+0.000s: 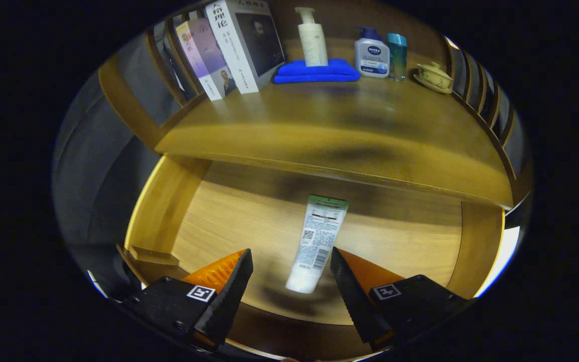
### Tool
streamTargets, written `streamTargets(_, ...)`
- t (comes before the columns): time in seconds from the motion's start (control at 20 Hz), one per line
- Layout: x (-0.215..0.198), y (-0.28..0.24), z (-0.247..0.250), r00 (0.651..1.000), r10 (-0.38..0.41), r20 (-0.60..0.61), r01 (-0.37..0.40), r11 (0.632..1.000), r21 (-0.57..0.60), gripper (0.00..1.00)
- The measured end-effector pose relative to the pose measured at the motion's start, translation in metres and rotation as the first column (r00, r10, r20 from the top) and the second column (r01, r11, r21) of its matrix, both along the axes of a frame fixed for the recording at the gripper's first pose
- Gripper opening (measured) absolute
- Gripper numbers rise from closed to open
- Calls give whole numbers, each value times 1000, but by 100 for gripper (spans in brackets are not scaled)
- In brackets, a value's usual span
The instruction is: Pull open the drawer, take out the items inside it, and place them on the countertop above the cabinet.
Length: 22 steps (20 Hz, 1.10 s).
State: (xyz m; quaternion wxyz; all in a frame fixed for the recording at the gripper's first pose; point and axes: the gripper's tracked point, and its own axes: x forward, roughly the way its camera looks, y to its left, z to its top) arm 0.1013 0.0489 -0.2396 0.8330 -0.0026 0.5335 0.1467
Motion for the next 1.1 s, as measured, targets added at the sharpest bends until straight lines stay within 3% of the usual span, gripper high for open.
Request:
streamTargets(0.35, 13, -17, -33, 993, 95, -72, -107, 975, -194, 98)
streamTargets(0.55, 16, -10, -40, 988, 62, -138, -84, 984, -159, 96)
streamTargets(0.75, 13, -12, -46, 982, 71, -176, -104, 977, -187, 82)
streamTargets(0.8, 14, -13, -46, 981, 74, -180, -109, 976, -189, 69)
streamTargets(1.0, 8, -15, -42, 980, 88, -181, -121, 976, -183, 46)
streamTargets(1.1, 4, -12, -43, 977, 117, -177, -146, 976, -161, 46)
